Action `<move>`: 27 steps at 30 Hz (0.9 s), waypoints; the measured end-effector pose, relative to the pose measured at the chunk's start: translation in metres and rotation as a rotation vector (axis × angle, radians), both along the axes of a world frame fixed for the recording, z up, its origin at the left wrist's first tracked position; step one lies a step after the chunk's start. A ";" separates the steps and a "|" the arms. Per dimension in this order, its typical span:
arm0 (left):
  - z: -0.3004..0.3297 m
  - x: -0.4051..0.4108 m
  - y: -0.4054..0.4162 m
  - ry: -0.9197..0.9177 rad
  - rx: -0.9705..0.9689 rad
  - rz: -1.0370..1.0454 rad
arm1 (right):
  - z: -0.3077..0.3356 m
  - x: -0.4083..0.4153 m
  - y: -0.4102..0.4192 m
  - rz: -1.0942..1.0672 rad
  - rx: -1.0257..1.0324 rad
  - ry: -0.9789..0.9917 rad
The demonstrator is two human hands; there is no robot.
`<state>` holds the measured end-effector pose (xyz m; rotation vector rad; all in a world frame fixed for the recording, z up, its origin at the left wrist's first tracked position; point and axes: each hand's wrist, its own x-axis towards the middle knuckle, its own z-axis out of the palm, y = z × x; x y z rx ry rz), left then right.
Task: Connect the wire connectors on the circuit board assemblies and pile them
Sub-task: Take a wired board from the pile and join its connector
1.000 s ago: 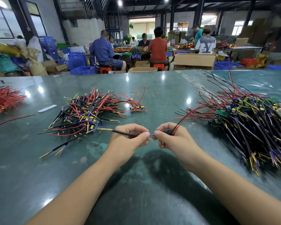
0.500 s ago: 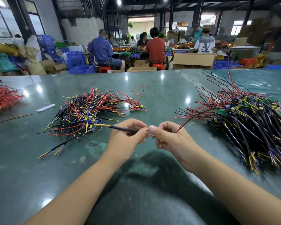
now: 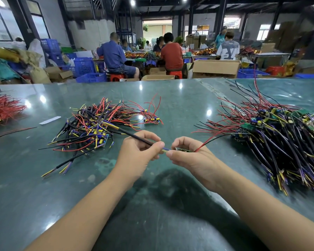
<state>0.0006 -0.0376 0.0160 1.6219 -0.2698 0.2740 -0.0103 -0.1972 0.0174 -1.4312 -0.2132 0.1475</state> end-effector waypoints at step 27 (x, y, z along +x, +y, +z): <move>-0.001 -0.007 -0.005 0.107 -0.061 -0.196 | 0.003 0.004 -0.009 0.160 0.252 0.014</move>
